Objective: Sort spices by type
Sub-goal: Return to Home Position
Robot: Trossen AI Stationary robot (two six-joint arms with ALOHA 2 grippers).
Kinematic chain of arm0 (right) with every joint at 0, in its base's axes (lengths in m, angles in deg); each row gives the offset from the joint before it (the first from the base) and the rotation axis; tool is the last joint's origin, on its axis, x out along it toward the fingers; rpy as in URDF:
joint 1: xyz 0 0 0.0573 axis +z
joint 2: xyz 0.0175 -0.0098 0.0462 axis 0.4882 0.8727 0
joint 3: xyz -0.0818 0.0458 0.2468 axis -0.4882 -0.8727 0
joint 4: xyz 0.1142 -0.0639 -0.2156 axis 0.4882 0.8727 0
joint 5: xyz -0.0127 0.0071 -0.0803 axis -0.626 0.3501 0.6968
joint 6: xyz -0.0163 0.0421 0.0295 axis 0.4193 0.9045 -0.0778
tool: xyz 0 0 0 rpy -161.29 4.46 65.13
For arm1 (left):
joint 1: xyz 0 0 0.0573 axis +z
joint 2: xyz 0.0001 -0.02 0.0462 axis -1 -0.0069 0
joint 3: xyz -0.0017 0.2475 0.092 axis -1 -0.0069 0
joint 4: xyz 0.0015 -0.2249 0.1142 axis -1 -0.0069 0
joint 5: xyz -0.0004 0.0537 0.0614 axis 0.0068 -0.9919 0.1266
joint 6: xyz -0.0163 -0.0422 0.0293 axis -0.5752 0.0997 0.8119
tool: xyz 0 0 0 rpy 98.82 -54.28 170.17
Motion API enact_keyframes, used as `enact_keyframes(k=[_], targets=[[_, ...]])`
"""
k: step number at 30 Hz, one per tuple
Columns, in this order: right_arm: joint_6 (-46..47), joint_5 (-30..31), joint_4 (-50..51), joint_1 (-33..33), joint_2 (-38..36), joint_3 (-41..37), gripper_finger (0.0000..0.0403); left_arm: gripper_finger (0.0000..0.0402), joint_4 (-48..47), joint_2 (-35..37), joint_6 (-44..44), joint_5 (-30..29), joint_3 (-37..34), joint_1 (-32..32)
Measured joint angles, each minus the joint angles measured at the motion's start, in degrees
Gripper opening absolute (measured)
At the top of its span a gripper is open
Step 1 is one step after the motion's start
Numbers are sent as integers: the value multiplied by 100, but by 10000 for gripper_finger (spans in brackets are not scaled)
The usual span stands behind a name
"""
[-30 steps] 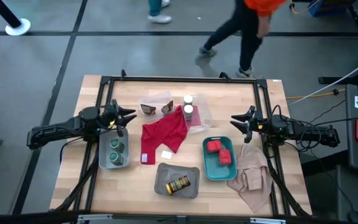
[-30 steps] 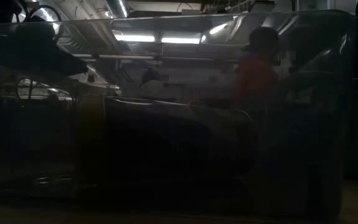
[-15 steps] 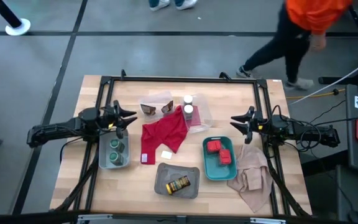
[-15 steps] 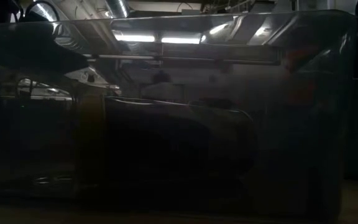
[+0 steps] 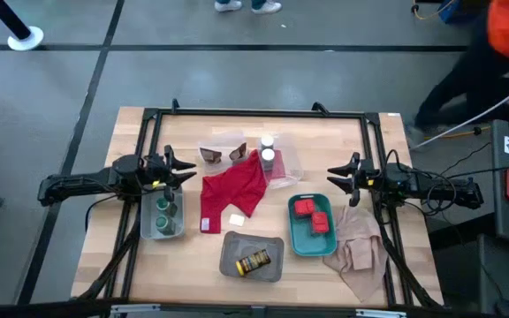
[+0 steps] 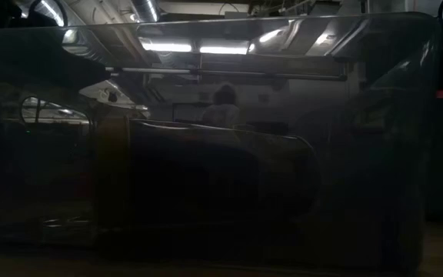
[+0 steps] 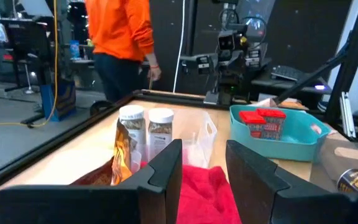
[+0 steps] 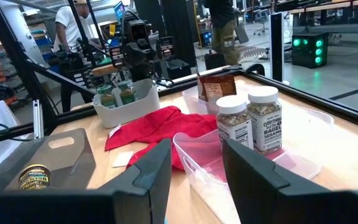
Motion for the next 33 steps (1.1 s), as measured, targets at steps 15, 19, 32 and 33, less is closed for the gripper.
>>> enact_keyframes(k=[15,19,32,33], targets=[[-524,-210,-191,0,0,-16,143,109,-3,-33,70,-2,0,1],[-976,-197,-293,0,0,-28,143,109,-4,-33,147,-2,0,1],[-1191,-249,-429,0,35,-122,143,109,-4,-31,130,-2,0,3],[-1191,-251,-426,0,41,-122,143,109,-4,-31,130,-2,0,4]])
